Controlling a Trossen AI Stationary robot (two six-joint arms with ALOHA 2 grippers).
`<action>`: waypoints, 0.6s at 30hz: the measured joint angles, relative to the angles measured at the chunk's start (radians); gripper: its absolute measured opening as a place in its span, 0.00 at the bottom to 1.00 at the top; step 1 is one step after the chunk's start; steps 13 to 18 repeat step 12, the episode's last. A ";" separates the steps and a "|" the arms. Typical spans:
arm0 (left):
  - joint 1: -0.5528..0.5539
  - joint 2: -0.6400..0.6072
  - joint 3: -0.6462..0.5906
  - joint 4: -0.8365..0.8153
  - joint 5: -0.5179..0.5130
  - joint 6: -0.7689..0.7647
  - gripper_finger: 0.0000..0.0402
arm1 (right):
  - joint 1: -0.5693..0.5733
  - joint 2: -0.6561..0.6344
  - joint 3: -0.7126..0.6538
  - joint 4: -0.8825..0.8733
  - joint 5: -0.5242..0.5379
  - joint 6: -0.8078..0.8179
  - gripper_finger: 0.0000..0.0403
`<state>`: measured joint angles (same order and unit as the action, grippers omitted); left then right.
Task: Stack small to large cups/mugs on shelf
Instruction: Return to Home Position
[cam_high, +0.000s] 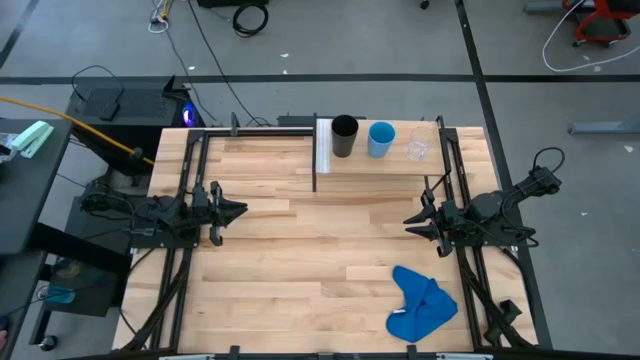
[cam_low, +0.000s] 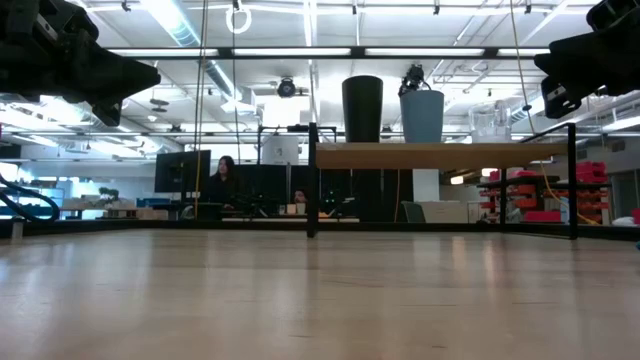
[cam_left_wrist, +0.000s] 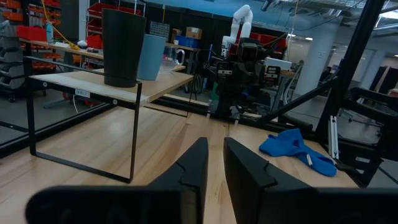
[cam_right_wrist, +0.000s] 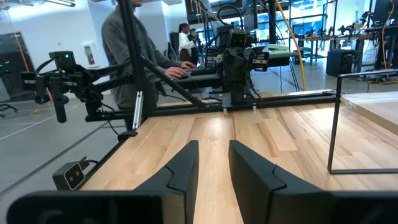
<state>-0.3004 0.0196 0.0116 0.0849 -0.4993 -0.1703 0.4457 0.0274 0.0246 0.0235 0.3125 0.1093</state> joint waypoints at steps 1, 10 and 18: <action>0.000 0.000 0.000 0.000 0.000 0.000 0.14 | 0.000 0.000 0.000 0.000 0.000 0.000 0.24; 0.000 0.000 0.000 0.000 0.000 -0.001 0.14 | 0.000 0.000 0.000 0.000 0.000 0.000 0.24; 0.000 0.000 0.000 0.000 0.000 0.000 0.15 | 0.000 0.000 0.000 0.000 0.000 0.000 0.24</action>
